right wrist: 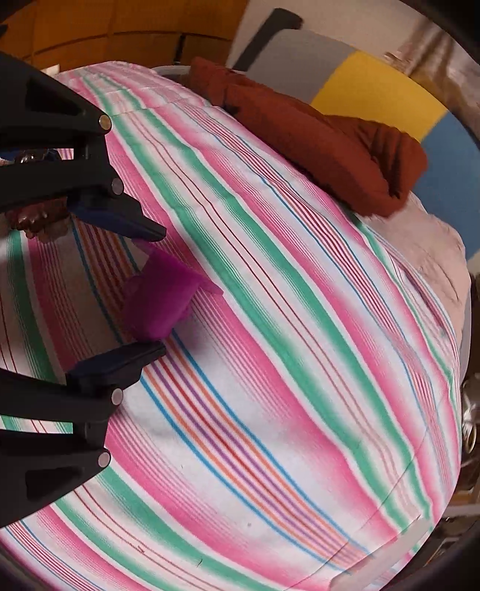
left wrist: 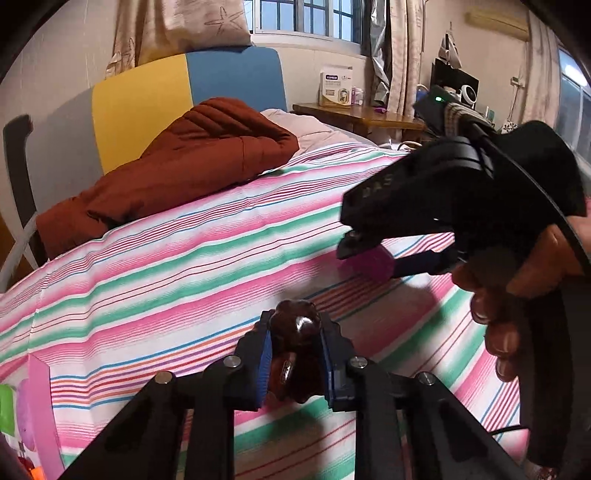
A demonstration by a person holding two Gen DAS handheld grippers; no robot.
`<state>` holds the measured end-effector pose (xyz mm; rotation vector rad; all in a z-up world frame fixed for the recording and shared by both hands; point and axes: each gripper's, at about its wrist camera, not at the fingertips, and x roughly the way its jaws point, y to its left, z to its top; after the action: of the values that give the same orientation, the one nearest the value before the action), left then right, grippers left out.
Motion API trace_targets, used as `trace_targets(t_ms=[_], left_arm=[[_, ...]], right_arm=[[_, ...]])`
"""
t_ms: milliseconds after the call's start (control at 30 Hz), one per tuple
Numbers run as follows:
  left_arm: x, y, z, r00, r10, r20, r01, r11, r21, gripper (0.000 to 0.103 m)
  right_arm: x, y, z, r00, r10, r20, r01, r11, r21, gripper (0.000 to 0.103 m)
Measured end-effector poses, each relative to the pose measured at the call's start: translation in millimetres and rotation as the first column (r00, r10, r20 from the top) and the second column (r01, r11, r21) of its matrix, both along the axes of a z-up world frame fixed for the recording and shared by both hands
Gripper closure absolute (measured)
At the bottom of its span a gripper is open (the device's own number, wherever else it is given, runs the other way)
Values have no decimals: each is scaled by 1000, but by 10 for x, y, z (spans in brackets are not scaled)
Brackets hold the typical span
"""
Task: Organize rigid objects
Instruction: 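Move the left gripper down to the brown spiky ball while the right holds the purple toy, then close the left gripper on the brown spiky ball and lift it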
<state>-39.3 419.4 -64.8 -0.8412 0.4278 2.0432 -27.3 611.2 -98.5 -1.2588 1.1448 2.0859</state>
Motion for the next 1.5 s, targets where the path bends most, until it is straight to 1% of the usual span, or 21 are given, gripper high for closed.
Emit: trace_targets(t_ms=[167, 233, 300, 333, 467, 533, 633, 700, 767, 833, 867, 933, 967, 1000, 1133, 1367, 1500], left_arm=[[-22, -180, 24, 999, 33, 39, -34, 999, 34, 86], [-20, -266, 26, 998, 46, 51, -48, 998, 41, 87], [1, -375, 29, 997, 58, 47, -60, 997, 49, 88], [10, -403, 28, 997, 60, 46, -62, 997, 51, 93], [75, -583, 36, 996, 78, 45, -80, 995, 63, 97], [89, -630, 34, 995, 85, 43, -88, 994, 67, 97], [105, -636, 36, 995, 96, 13, -97, 993, 63, 97], [93, -611, 38, 995, 99, 32, -101, 992, 75, 93], [76, -558, 37, 993, 112, 33, -114, 991, 69, 70], [51, -483, 48, 993, 113, 31, -115, 990, 81, 60], [49, -464, 52, 993, 114, 28, -116, 990, 80, 60], [17, -398, 35, 993, 119, 24, -120, 990, 68, 60], [-3, -380, 24, 992, 119, 27, -121, 991, 64, 72], [-17, -372, 13, 993, 118, 29, -120, 991, 59, 80], [16, -466, 6, 993, 111, 26, -113, 991, 71, 79], [119, -833, 71, 985, 136, 103, -148, 981, 128, 79], [222, -1084, 137, 981, 149, 122, -167, 974, 152, 79]], right_arm=[[-6, -131, 24, 999, 45, -17, -45, 999, 1, 47], [-67, -177, 24, 997, 70, -25, -70, 998, 8, 47], [-93, -224, 41, 995, 95, -25, -94, 995, 18, 47], [-107, -253, 46, 994, 105, -23, -104, 994, 24, 47], [-190, -333, 18, 990, 140, -3, -139, 989, 55, 47], [-190, -356, 21, 989, 148, 2, -148, 987, 70, 47], [-185, -382, 11, 989, 148, 6, -148, 986, 73, 47], [-197, -380, 1, 989, 148, 6, -148, 986, 72, 47], [-188, -383, -3, 989, 147, 5, -147, 987, 71, 47], [-243, -363, -33, 989, 146, 5, -145, 987, 71, 47], [-261, -354, -41, 989, 145, 5, -145, 987, 71, 47], [-248, -363, -31, 989, 148, 7, -148, 986, 73, 47], [-244, -367, -26, 989, 149, 8, -150, 986, 75, 47], [-249, -368, -26, 989, 150, 9, -151, 986, 77, 47], [-258, -384, -22, 987, 160, 16, -160, 983, 87, 47], [-295, -391, -43, 986, 168, 18, -169, 981, 91, 47], [-290, -406, -32, 984, 175, 20, -176, 979, 103, 47]])
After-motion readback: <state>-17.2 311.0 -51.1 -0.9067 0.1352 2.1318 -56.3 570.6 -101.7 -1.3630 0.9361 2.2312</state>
